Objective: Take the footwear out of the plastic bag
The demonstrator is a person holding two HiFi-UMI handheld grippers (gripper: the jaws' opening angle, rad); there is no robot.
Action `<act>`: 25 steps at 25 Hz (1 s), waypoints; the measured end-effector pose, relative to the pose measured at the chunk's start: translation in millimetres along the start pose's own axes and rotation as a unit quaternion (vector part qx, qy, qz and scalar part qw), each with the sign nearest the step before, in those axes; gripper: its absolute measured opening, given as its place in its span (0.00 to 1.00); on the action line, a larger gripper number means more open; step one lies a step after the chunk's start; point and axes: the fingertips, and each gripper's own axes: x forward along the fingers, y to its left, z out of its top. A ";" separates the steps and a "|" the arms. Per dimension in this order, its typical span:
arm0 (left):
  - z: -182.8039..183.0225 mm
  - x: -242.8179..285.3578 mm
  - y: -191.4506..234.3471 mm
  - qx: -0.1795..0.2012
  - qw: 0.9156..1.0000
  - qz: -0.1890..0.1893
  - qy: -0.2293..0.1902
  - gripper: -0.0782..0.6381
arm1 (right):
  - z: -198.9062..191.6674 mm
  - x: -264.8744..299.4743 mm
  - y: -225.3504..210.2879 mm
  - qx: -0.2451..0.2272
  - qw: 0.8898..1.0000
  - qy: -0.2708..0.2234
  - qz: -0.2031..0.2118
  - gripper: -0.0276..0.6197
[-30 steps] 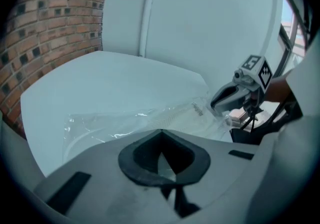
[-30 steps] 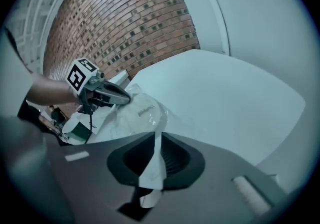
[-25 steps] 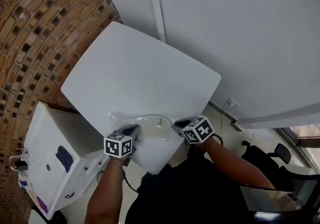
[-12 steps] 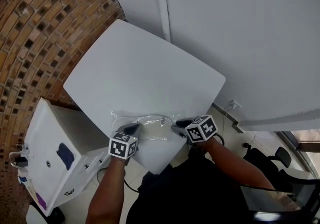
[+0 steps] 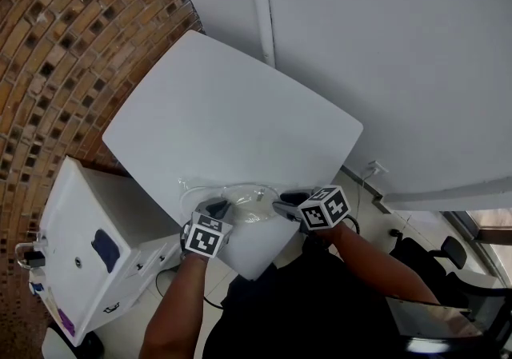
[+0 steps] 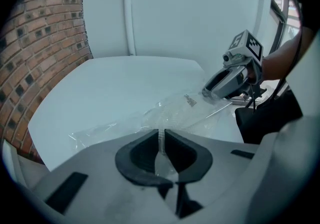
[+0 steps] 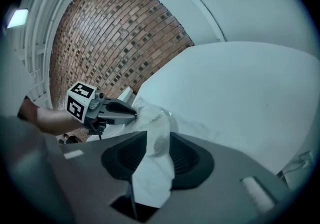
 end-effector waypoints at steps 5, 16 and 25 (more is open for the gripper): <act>8.0 -8.4 -1.3 0.001 1.000 0.002 -0.023 0.12 | -4.7 -5.2 -12.9 0.011 1.000 0.008 -0.017 0.26; 12.3 -11.9 -8.6 -0.007 0.999 -0.014 -0.051 0.12 | 1.0 2.5 -10.5 0.102 0.995 0.013 0.012 0.26; 30.2 -32.9 -9.2 -0.037 0.992 -0.035 -0.114 0.12 | -8.2 -1.6 -9.5 0.148 0.989 0.018 0.025 0.27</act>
